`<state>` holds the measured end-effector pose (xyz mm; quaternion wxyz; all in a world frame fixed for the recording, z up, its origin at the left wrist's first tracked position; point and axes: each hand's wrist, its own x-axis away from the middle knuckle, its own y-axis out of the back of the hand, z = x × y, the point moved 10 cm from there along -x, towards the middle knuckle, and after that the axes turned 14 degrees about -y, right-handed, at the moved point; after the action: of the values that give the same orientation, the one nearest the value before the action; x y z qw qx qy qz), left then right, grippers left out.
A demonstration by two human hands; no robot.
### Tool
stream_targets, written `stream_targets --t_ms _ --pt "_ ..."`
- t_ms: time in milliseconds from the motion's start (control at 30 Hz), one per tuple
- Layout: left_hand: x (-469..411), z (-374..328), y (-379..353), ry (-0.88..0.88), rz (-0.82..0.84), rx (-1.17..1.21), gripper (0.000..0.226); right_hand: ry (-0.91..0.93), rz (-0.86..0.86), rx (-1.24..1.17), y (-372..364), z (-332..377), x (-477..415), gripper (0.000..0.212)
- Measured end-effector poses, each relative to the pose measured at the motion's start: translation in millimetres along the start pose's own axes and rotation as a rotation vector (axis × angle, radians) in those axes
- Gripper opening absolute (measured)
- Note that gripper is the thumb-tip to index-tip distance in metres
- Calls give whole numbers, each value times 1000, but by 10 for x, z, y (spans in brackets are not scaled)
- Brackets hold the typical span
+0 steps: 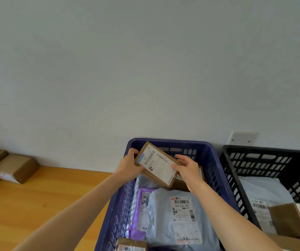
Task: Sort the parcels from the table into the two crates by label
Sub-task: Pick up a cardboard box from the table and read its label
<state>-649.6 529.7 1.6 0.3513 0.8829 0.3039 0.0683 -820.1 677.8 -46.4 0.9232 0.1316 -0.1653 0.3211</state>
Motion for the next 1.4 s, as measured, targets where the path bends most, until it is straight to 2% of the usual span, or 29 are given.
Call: stream_targets --t_ms 233,333,400,467,600,700,900,1167,1333,1400 --pt "-12 -53 -117 -127 177 -264 91 105 -77 65 -32 126 -15 42" --pt "-18 -52 -200 -124 270 -342 100 135 -85 104 -111 180 -80 40" --pt "-47 -21 -263 -106 315 -413 93 156 -64 138 -174 215 -128 40" --pt "-96 67 -331 -72 336 -448 85 148 29 192 -303 183 -167 43" --pt "-175 242 -470 -4 361 -471 75 157 155 502 -500 16 -198 76" --pt "-192 331 -611 23 405 -478 80 144 167 630 -543 -115 -212 85" --pt "-237 505 -719 63 423 -525 88 130 136 830 -612 -209 -226 84" --pt "-278 491 -771 68 508 -780 61 199 89 977 -639 -333 -312 68" --pt "-292 281 -794 -81 550 -981 44 334 -9 1192 -690 -292 -286 63" --pt "-286 228 -883 -104 586 -994 42 382 -42 1261 -723 -275 -277 61"
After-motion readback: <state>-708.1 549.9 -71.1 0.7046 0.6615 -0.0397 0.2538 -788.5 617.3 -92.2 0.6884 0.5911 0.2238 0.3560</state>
